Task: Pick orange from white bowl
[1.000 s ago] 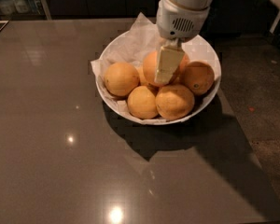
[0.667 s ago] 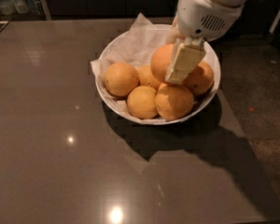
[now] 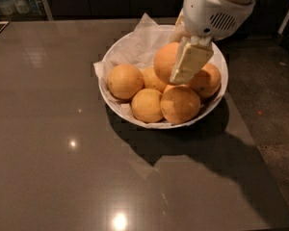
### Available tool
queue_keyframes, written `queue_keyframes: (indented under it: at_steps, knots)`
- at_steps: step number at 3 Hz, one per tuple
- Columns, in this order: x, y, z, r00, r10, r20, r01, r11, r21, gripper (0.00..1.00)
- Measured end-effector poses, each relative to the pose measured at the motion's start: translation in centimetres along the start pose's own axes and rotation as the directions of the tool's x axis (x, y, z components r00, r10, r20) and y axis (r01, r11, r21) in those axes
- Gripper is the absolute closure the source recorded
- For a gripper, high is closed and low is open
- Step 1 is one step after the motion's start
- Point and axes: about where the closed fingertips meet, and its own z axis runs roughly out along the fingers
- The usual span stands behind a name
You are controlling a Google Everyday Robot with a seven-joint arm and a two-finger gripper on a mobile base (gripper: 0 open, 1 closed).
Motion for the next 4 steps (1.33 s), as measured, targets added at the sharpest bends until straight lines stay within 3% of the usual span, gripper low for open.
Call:
queue_keyframes:
  at_steps: [2,3,4]
  knots:
    - [1.3,4.6,-3.8,0.995,0.096,0.031,-0.096,0.9954,-0.006,1.00]
    - [1.3,6.5,-4.5,0.991,0.131,0.036,-0.129,0.9908,-0.039,1.00]
    - [0.5,7.6,-4.6,0.992,0.120,0.036,-0.117,0.9904,-0.074,1.00]
